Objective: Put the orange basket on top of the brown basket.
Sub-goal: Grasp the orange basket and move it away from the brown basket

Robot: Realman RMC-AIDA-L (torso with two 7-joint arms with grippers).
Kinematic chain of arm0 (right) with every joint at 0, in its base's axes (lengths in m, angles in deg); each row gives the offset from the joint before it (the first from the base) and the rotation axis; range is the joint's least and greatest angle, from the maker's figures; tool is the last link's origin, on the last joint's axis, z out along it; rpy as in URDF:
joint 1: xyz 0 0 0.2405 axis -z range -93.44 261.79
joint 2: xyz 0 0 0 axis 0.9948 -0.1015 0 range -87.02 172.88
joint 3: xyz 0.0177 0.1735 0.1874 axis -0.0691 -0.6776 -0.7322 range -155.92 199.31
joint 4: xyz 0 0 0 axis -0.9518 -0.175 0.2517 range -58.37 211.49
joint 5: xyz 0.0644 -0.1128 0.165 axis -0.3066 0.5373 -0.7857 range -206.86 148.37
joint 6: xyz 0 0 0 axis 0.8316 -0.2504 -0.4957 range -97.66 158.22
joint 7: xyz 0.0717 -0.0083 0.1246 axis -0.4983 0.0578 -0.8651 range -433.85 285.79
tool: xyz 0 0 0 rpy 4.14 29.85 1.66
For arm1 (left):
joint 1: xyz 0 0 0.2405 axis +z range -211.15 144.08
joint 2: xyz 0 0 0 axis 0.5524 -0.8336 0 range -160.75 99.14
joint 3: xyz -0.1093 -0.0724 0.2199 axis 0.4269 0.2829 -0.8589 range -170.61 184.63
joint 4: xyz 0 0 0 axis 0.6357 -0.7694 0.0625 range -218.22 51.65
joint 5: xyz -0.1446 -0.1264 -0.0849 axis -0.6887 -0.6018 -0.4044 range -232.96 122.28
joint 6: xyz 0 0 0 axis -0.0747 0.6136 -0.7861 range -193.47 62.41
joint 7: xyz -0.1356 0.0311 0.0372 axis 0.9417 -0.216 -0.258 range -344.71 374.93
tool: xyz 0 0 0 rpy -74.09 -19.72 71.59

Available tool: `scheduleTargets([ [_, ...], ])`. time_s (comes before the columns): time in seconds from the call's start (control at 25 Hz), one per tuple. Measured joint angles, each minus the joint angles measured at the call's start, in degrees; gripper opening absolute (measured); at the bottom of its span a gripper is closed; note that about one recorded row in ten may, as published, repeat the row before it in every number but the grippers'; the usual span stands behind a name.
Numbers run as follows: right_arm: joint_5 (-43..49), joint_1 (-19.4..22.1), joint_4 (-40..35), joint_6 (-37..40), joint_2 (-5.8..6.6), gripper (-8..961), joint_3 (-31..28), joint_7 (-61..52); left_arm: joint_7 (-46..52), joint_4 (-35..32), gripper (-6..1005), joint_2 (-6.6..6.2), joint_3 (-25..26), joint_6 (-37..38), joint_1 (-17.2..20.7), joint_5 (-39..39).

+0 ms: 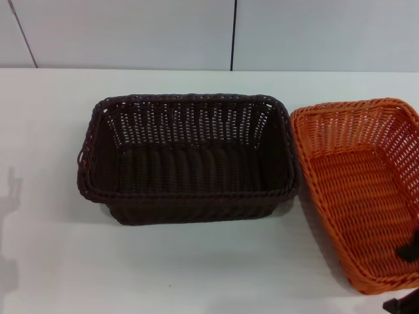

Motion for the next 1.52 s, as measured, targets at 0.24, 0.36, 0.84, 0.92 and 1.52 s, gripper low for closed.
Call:
scheduleTargets([
  [0.24,2.68,-0.21,2.7,-0.27,0.22,794,0.21,1.66,-0.01,0.0,767,0.06,-0.2,-0.63,0.13,-0.08],
  [0.36,5.32,-0.55,4.35,-0.6,0.17,791,0.2,3.41,-0.01,0.0,767,0.07,-0.2,-1.04,0.13,-0.26],
  [0.84,9.95,-1.7,16.2,-6.8,0.14,778,2.24,8.15,0.0,0.0,763,0.07,-1.22,-1.9,0.04,-0.62],
  [0.92,11.2,-1.62,16.69,-8.04,0.08,776,3.19,8.16,-0.01,0.01,762,0.06,-1.31,-1.89,0.05,-0.62],
  [1.52,12.86,-2.01,17.56,-10.62,-0.09,512,6.26,7.34,0.0,-1.75,759,-0.12,-1.02,-1.79,-1.28,-0.61],
])
